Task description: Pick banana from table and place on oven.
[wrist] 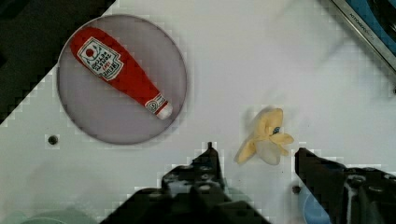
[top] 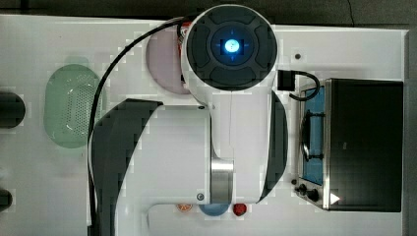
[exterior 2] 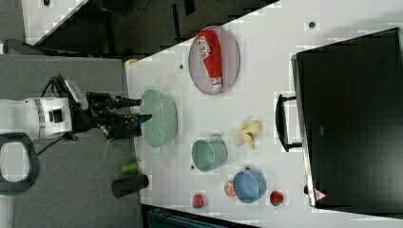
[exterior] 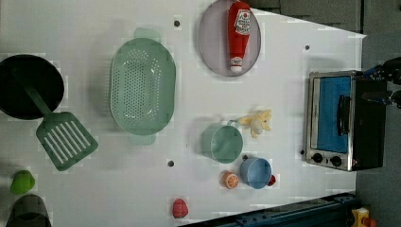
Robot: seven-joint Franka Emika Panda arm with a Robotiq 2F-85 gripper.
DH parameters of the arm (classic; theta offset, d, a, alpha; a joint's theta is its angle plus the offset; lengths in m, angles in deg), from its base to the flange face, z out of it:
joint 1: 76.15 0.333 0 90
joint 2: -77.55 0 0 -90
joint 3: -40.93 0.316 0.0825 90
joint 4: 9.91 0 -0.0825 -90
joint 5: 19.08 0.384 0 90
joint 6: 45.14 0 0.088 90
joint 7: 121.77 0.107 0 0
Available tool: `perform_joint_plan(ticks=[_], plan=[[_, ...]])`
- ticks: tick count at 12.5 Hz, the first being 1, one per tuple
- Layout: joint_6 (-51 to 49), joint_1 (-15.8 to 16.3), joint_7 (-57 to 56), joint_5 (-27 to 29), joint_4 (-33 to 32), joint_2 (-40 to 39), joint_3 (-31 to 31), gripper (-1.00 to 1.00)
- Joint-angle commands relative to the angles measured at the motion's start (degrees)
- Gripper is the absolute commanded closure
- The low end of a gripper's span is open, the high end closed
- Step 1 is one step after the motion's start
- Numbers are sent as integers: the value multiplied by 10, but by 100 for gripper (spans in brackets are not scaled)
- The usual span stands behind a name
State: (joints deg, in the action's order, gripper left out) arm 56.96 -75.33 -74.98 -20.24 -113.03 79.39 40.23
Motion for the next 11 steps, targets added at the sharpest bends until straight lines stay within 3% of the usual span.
perform_joint_plan(ticks=[1, 3, 8, 11], plan=[[-88, -16, -9, 0, -121, 221, -22, -59], [-88, -16, -9, 0, -122, 221, -22, -99], [-74, -16, -9, 0, -155, 189, -21, -100], [17, -16, -11, 0, -199, 137, -21, -100]])
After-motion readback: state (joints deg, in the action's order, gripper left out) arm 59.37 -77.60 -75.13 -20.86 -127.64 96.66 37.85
